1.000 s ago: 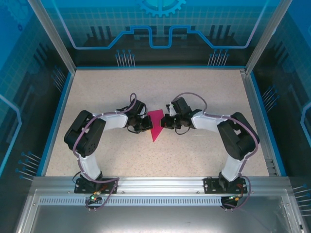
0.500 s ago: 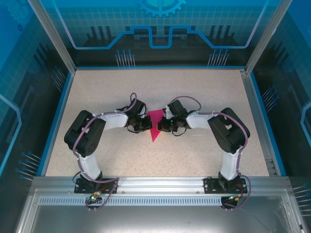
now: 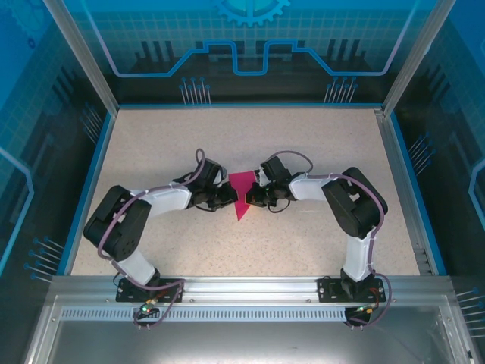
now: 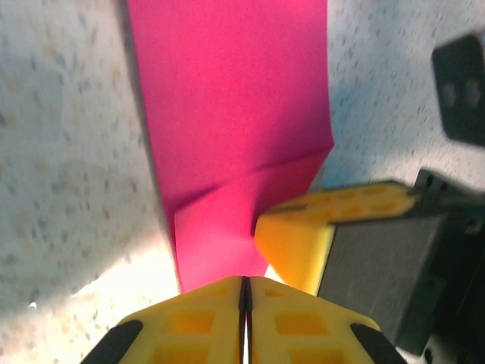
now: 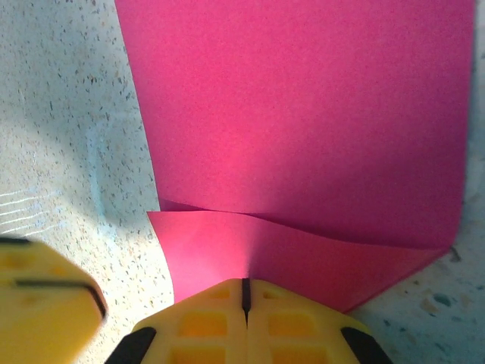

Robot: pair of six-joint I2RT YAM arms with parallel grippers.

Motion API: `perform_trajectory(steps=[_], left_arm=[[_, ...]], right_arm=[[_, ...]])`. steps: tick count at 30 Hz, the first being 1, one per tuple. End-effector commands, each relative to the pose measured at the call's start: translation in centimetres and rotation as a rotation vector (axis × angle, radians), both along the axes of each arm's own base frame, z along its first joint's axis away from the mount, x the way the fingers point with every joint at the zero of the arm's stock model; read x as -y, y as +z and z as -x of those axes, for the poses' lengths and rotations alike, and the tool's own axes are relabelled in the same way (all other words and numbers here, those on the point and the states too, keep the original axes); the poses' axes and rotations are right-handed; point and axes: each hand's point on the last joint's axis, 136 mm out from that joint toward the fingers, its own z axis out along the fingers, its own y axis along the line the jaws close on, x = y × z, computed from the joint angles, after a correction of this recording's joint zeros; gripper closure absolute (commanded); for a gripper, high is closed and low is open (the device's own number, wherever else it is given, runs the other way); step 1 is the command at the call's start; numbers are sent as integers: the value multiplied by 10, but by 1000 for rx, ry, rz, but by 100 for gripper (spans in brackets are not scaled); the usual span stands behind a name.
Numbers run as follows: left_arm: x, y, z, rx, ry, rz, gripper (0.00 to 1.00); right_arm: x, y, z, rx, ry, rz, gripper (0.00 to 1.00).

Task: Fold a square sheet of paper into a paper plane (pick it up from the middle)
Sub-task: Third fold the triangle at the center of the table.

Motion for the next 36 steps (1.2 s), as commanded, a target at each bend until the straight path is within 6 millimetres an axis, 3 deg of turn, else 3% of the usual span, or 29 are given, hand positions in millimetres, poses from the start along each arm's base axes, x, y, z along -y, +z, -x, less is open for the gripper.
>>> perform_trajectory(steps=[1,12,24,31,36], left_arm=[[14,8,14,-15,-12,63,87],[32,-18,29,-104,-9,79,90],[12,-52,55,-203,-5,-15,91],[2,-58,72,-228,-42,-54,91],[8,-52,84,-213,-127,-42,91]], right_arm=[[8,-21,7,-53,-27,74,100],[9,-24,7,-71,-42,89,100],[13,-23,4,-68,-53,109,100],[18,-27,6,-82,-60,132,100],[19,-29,6,-92,-64,140,100]])
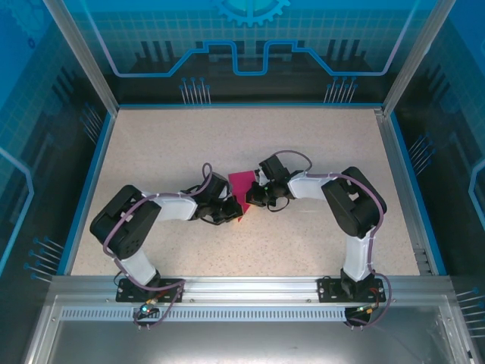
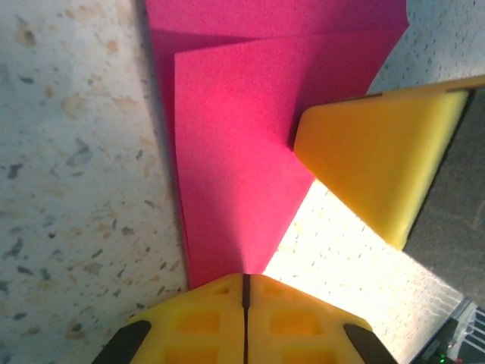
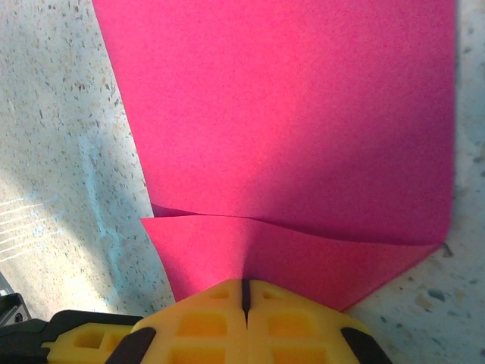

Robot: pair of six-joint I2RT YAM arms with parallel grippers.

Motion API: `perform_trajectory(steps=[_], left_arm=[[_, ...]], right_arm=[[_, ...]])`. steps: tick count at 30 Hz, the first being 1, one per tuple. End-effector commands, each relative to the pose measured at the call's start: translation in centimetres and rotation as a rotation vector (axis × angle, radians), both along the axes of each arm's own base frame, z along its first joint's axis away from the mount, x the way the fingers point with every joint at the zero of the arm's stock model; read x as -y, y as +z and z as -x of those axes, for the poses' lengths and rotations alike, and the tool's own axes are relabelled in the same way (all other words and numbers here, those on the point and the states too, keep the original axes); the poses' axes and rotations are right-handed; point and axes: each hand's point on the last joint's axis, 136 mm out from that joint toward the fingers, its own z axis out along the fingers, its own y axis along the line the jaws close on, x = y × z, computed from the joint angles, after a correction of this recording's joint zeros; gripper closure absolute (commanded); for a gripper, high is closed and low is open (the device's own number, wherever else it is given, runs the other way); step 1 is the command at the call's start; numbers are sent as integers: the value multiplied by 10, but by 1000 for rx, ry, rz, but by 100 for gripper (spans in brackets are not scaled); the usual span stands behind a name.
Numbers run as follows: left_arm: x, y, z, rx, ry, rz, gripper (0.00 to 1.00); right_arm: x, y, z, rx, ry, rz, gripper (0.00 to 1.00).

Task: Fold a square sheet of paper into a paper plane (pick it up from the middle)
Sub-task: Third fold the triangle at the center of the table.

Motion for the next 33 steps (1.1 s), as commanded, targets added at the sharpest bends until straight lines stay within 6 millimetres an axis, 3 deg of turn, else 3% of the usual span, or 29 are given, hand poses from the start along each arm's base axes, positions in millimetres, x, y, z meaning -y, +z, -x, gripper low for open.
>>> perform_trajectory(steps=[1,10,17,20,27,33], left_arm=[[-12,-20,47,-119,-103,-70,91],[-18,-21,58,-125,-110,-91,92],[-10,19,30,16,-59,-49,92],[-7,27,19,57,-10,-19,92],[-3,11,9,25,16,-39,92],[-12,-9,10,-13,42,-101,94]], right_arm=[[18,-29,7,-61,-37,118,100],[18,-31,8,-67,-38,123,100],[18,-32,8,-71,-39,125,100],[19,-34,9,-75,-40,128,100],[17,-33,8,-78,-38,119,100],[12,-26,6,-66,-24,86,100]])
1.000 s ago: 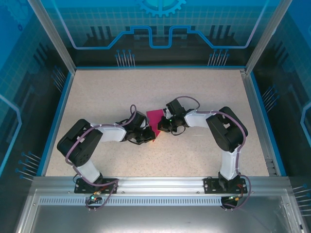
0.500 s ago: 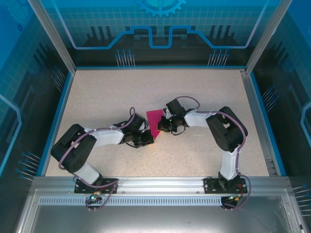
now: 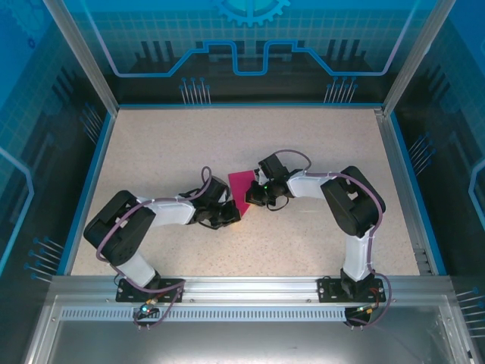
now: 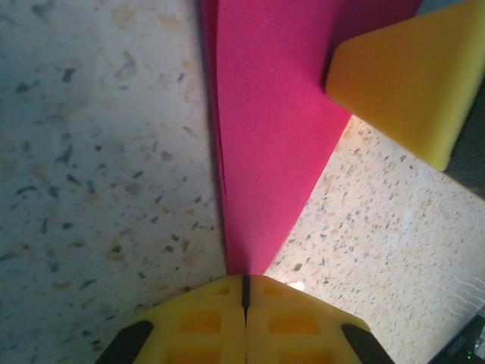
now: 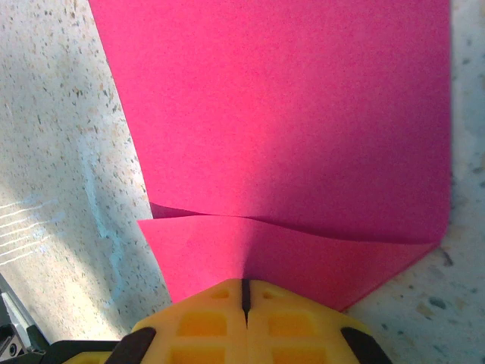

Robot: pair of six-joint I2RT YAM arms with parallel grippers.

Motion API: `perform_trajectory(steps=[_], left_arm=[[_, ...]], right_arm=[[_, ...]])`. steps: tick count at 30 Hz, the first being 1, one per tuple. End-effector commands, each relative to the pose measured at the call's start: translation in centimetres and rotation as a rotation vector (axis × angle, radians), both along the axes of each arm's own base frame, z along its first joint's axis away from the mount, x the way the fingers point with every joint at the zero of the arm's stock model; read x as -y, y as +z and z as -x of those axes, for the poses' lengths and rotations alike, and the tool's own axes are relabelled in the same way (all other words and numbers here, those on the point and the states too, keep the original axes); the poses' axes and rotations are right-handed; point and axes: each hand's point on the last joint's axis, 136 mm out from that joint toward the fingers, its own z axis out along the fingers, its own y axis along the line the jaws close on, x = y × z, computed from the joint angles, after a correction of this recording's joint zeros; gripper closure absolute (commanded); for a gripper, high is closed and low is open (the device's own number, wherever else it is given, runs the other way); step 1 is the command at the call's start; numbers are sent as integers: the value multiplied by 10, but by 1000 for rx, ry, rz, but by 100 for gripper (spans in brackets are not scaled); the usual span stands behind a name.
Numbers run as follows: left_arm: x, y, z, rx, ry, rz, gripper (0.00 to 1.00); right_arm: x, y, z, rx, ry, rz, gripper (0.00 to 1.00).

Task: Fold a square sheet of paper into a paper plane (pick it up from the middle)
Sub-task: Third fold the triangle at the center of the table.

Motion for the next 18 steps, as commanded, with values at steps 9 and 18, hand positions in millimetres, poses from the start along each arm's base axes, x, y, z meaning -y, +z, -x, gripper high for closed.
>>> perform_trajectory(steps=[9,18], left_arm=[[4,22,-6,65,14,36,94],[6,24,-18,83,23,15,93]], right_arm=[[8,-13,5,-25,1,54,100],[10,-22,9,-50,-9,54,100]])
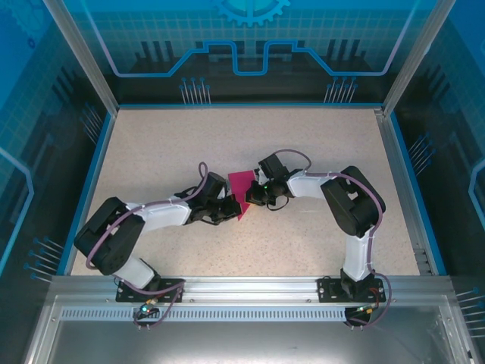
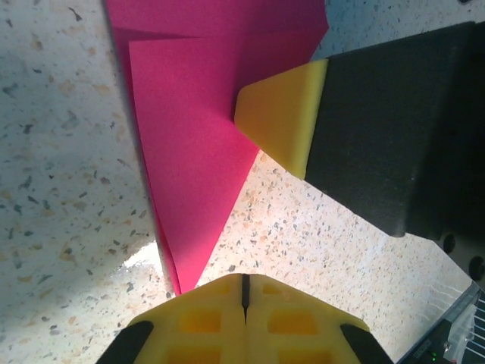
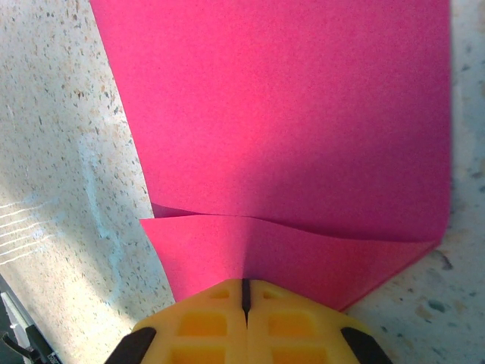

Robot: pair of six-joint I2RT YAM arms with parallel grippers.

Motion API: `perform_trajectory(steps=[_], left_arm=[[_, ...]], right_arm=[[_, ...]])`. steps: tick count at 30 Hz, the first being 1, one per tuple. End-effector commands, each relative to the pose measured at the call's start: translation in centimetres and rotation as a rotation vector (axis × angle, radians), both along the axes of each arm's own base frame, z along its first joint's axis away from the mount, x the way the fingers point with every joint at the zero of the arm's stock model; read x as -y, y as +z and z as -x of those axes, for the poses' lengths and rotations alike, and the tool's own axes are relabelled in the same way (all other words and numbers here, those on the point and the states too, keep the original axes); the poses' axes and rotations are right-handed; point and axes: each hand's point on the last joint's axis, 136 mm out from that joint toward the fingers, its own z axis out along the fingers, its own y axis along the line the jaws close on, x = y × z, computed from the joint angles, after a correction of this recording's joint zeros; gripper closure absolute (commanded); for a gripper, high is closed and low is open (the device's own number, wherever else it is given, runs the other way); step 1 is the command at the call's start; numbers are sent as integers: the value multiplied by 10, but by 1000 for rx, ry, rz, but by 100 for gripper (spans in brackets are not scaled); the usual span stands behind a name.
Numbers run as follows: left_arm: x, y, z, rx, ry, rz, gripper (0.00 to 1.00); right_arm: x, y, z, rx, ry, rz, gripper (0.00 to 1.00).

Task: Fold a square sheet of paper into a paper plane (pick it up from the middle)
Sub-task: Third fold the triangle at the center of the table.

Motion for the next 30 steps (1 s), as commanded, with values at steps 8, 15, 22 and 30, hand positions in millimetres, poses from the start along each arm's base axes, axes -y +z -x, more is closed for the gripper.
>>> perform_trajectory(steps=[8,15,22,30], left_arm=[[-3,-26,-7,-29,16,-76,95],[-10,-40,2,-72,21,-105,99],[-13,-45,7,-87,28,-111,100],[-12,-43,6,-79,29,-101,100]], right_arm=[[4,-9,5,-16,4,9,100],[-6,24,2,89,29,-73,100],[-11,18,26,43,28,-41,100],[-16,4,38,-32,-26,-38,100]])
